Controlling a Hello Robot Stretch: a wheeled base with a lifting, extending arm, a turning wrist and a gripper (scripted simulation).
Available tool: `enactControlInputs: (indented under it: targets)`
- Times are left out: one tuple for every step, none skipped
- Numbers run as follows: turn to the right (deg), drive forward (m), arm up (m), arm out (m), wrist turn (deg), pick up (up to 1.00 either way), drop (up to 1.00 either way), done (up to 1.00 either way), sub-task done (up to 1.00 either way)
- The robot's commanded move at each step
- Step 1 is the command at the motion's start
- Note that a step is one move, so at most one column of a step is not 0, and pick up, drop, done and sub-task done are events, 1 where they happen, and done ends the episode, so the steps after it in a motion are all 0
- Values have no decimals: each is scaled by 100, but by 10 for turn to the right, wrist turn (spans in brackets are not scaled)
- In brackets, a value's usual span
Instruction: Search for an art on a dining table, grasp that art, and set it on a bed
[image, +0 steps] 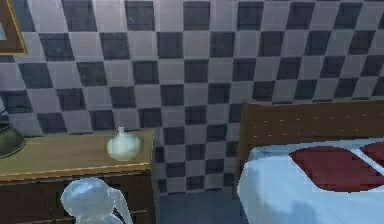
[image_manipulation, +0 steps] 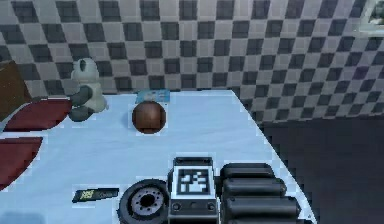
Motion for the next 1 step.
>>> enactControlInputs:
  targets:
    - [0, 30, 0, 0, 0, 0, 0, 0, 0]
